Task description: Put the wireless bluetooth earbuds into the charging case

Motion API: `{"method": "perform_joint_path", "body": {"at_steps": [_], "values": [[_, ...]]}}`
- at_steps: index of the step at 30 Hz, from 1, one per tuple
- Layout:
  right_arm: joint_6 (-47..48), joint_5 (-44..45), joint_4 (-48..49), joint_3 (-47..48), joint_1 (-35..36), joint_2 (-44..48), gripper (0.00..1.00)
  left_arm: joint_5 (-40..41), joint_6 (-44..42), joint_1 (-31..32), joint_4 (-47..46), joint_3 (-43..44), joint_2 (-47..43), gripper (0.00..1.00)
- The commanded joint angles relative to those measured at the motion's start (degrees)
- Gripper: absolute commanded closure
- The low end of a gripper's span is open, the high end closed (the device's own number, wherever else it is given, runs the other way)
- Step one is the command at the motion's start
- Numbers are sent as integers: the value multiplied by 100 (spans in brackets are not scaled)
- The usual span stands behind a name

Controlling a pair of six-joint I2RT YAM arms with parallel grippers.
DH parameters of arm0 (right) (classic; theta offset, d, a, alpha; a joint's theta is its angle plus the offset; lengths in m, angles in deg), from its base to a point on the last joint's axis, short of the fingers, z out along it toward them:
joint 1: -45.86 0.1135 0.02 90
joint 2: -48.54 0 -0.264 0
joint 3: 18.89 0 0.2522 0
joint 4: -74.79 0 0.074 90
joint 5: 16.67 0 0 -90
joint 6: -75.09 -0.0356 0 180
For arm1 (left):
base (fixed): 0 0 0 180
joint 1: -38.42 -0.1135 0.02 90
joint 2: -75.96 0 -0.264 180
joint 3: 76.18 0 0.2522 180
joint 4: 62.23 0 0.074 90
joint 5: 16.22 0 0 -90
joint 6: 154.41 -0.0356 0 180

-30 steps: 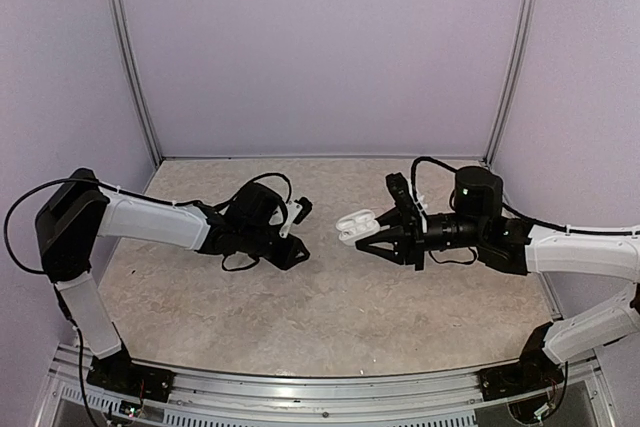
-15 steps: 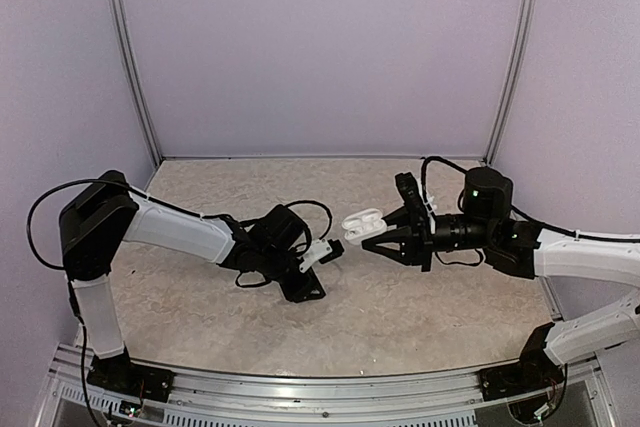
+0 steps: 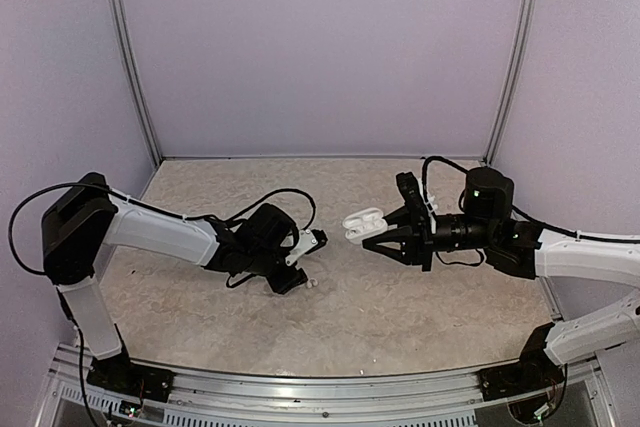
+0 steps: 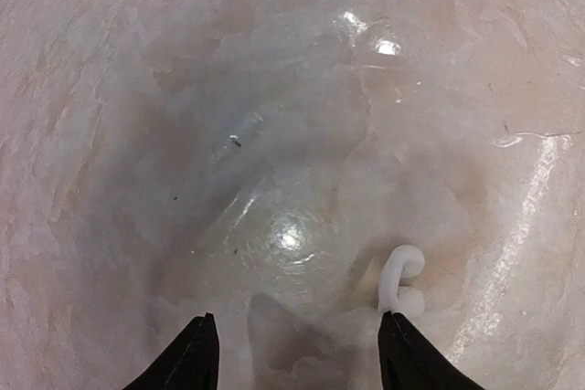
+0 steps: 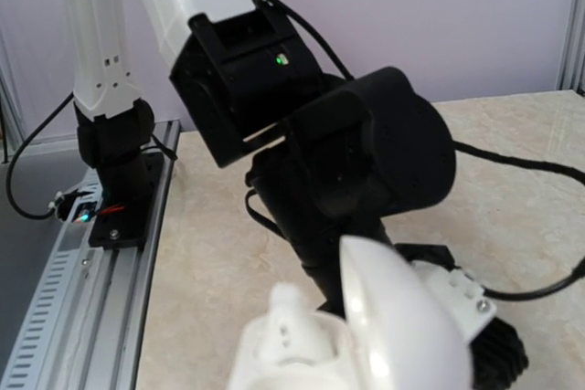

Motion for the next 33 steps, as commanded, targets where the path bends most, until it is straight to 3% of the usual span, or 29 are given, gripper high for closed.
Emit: {"method": "perform_joint_path", "body": {"at_steps": [1,8,14,33], "values": [[31,24,-33,-45,-46,81,100,640,86,-44,-297,-185,-187,41],[32,66,-42,-82,-61,120,100,-317,675,-108,-807,-504,-895,46],[31,36,16,-77,-81,94,100,-1575,1314,-703,-668,-176,-700,61],[37,51,-36,-65,-113,83,100,-1680,1217,-746,-117,565,577,68]]}}
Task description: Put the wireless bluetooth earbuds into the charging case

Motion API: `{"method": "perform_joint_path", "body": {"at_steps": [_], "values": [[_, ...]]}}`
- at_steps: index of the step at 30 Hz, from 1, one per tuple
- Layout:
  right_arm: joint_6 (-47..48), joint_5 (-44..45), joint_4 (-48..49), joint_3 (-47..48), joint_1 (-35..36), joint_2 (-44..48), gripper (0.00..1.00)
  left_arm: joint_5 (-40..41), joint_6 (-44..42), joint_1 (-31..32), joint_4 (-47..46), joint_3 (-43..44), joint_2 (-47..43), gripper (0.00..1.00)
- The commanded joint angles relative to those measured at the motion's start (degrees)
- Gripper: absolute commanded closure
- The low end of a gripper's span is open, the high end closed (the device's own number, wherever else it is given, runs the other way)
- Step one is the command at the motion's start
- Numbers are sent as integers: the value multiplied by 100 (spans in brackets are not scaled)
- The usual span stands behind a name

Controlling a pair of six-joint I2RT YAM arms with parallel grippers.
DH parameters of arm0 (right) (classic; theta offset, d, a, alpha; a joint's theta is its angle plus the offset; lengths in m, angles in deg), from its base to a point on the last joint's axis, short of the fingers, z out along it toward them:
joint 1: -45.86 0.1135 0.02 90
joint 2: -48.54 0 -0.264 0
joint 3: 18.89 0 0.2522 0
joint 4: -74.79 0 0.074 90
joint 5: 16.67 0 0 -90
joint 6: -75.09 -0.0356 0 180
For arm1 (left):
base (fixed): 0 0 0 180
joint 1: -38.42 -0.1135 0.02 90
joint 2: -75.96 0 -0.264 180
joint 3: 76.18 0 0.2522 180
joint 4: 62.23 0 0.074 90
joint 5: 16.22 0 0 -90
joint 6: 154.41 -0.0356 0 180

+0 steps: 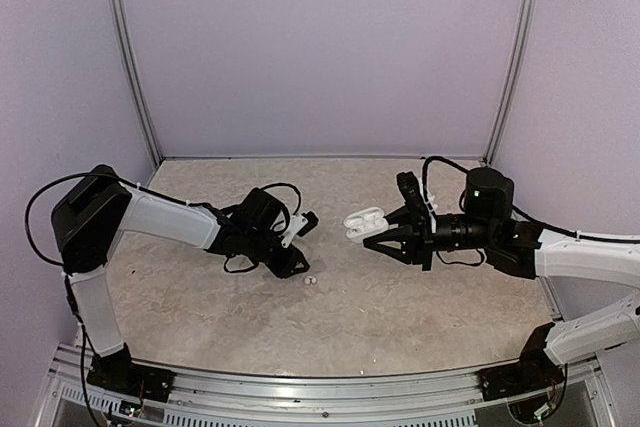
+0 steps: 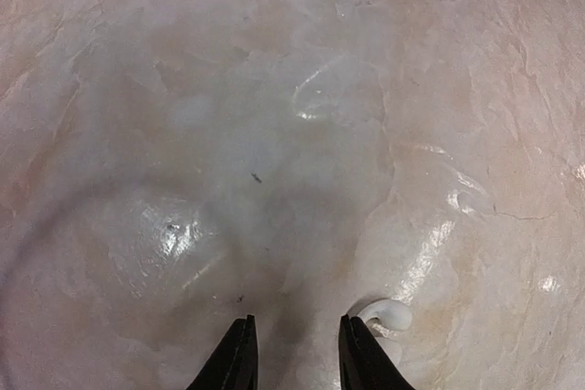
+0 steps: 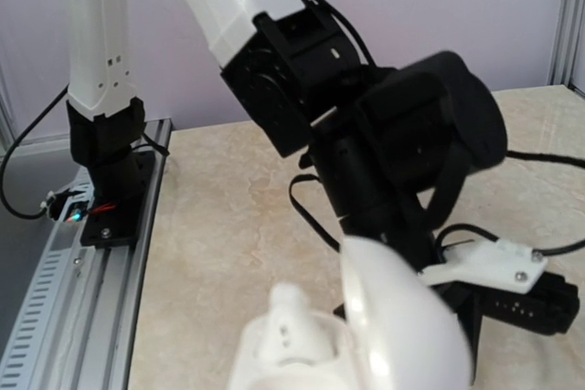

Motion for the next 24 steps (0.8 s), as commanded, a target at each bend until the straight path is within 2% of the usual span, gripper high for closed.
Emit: {"method": "perform_joint_path", "body": {"at_steps": [1,11,24], "values": [[34,11,-42,-40,-64,86,100,-1,-21,71,178,257,170,68],[37,11,-59,-32,-77,64,100,8,-92,276,385,217,282,69],[32,18,-55,-45,-73,60,100,97,-93,518,694,111,162,81]]}}
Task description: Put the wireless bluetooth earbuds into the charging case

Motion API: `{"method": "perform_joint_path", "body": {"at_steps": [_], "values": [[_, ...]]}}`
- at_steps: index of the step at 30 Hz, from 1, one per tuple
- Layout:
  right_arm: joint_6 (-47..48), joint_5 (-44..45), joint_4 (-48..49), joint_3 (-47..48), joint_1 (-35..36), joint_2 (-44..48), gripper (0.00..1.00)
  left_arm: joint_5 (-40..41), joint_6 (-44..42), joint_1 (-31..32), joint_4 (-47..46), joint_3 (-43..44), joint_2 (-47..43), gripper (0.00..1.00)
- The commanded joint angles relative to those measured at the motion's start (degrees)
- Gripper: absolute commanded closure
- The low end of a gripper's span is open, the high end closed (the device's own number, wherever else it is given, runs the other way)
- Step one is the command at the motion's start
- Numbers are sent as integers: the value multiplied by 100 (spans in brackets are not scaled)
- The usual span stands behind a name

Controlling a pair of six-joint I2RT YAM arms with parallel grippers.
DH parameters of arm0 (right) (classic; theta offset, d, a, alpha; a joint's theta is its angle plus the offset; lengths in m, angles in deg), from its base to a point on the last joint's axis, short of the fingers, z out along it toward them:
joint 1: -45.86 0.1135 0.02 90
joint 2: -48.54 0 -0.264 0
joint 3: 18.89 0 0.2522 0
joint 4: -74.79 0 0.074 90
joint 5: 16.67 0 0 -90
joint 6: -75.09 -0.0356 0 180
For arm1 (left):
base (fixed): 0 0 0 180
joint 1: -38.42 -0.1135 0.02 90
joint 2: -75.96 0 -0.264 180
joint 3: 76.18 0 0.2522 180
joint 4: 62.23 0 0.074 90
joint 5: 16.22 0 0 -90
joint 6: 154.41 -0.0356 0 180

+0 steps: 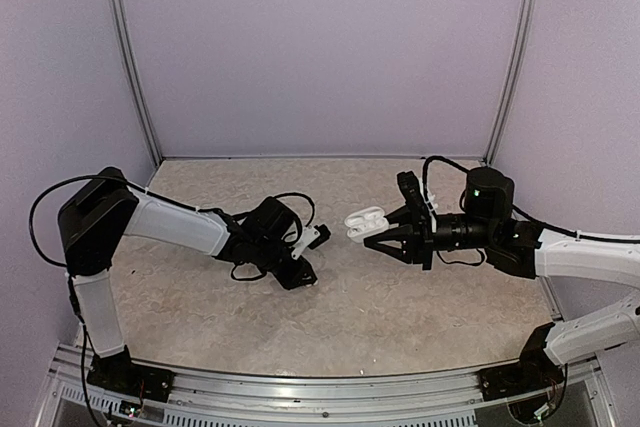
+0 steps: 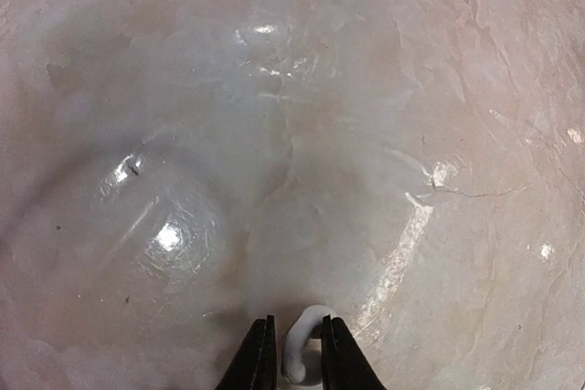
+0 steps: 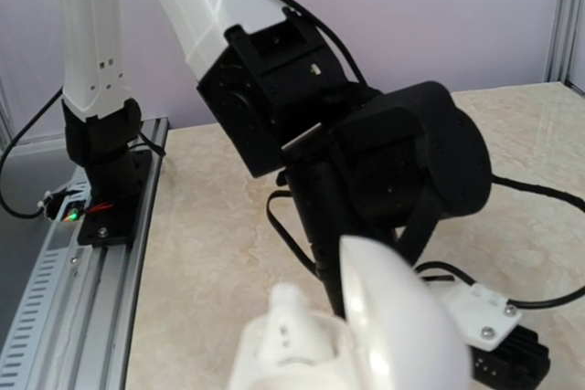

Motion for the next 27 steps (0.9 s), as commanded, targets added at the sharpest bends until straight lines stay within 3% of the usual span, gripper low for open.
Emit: {"method": "perform_joint_path", "body": {"at_steps": [1,12,17,27], "values": [[36,15,-29,-41,-43,60,100,93,-75,66,360,-57,-33,83],[34,6,-19,-40,-38,51,100,-104,-67,66,154,-147,-552,99],[36,32,-28,-40,-36,39,100,-109,-63,73,138,-205,-958,100],[299,-410,60,-30,-29,-62,100,209,-86,197,-53,-439,-3059,100]]}}
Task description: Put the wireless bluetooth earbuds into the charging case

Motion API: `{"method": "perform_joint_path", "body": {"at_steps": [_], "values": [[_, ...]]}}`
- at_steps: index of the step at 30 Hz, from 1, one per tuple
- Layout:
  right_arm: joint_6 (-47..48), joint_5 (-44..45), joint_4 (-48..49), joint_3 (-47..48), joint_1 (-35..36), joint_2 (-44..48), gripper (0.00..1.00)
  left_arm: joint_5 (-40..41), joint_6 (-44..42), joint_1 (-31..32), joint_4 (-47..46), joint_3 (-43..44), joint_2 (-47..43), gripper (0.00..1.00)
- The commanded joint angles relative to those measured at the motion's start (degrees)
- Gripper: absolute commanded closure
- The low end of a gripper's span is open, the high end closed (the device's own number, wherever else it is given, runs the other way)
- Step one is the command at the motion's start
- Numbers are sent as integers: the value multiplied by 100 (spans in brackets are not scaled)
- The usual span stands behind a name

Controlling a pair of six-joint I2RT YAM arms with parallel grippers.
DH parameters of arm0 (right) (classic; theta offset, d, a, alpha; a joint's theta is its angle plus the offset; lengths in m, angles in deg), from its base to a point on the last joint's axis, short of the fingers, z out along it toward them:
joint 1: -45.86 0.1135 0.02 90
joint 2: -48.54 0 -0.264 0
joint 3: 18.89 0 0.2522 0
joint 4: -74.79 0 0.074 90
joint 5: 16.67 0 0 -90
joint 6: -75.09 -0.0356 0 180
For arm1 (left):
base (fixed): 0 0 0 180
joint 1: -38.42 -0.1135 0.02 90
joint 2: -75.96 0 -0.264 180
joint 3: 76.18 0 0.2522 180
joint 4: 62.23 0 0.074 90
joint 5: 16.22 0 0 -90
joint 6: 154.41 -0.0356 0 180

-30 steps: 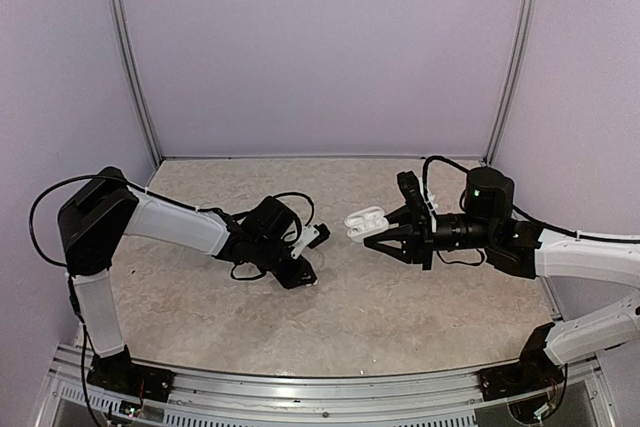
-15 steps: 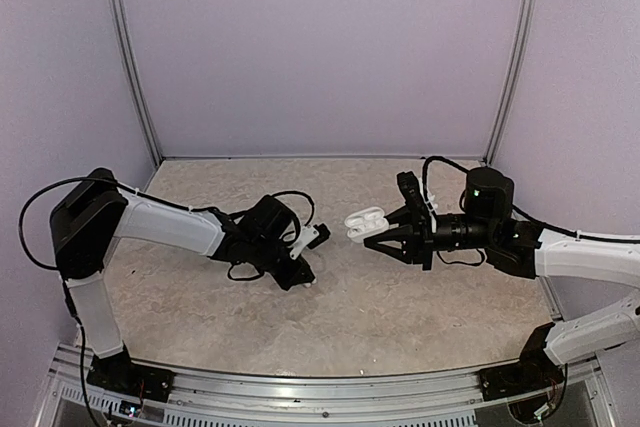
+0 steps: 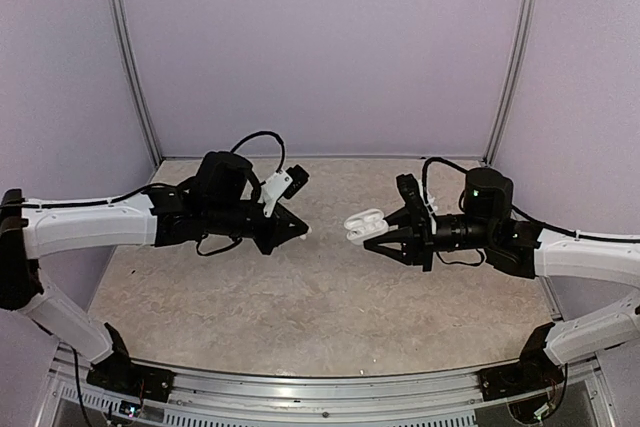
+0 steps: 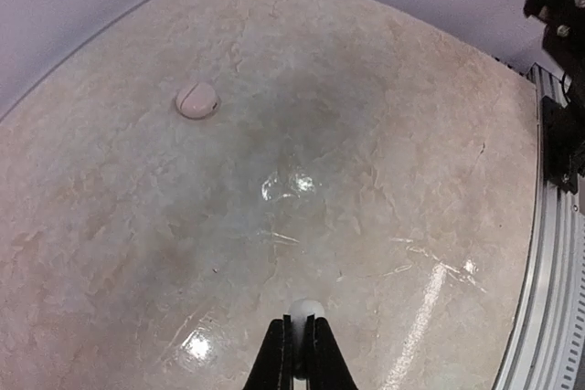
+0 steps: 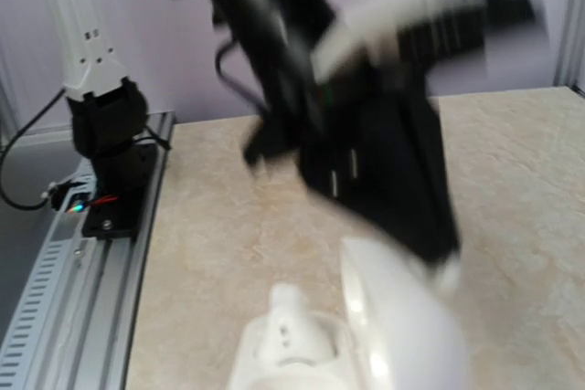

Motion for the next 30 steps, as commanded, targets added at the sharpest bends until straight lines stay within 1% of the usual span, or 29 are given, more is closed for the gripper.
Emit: {"method": "perform_joint_path", "body": {"at_steps": [1,6,11,19,25,28,30], "values": [[187,-405,107,-31,-20,-41,100,161,-129,211,-269,-206,-969,100],[329,-486,88,26,74,-74,100,257,-254,570,-346,-101,-1576,100],[443,-512,23,110,198,-144,100,348,-504,1012,-560,-88,-1902,100],[533,-610,-124,347,345,-419,100,260,-848,1531,-493,321,-1598,100],[472,-487,-141,484,447,-577,100,208,-895,1753,-643,417,-1331,100],[463,-471,-124,538,533,-655,100,311,-969,1849,-643,460,-1183,100],[461,-456,-132,583,569,-700,100,601,-1065,1981,-580,555,-1050,100]]}}
